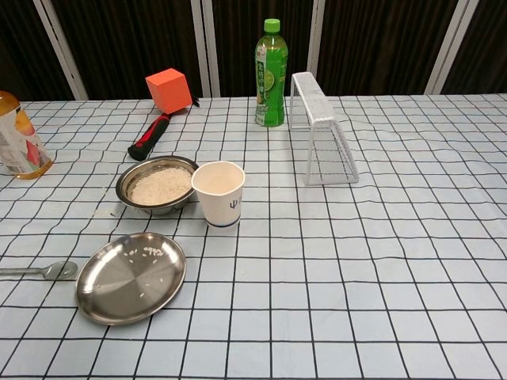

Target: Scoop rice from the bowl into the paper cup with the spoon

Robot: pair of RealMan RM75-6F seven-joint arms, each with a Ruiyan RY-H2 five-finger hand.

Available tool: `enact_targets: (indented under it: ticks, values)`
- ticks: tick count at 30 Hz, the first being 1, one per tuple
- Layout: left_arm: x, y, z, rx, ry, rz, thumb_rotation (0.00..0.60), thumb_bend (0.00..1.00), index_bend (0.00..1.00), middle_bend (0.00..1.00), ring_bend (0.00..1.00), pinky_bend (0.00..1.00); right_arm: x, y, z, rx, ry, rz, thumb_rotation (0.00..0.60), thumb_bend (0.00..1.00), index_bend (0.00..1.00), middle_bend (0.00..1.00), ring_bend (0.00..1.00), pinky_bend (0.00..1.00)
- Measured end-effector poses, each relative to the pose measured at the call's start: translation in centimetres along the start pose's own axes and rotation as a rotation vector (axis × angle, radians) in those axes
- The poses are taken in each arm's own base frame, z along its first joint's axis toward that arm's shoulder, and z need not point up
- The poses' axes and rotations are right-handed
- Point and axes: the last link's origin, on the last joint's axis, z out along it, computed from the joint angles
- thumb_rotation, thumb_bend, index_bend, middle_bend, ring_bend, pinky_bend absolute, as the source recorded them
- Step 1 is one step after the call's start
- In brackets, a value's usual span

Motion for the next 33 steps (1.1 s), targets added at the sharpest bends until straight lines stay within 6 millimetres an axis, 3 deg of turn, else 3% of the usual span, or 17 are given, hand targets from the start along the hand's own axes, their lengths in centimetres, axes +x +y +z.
enact_targets:
  ticks: [33]
  values:
    - [-4.4, 4.8, 3.0, -0.016, -0.094, 0.039, 0.6, 0.4, 0.49, 0.96, 0.96, 0.99, 0.1, 0.0, 0.0, 0.01, 0.019, -0.004, 0.6, 0.38, 0.0, 0.0, 0.0, 0.0]
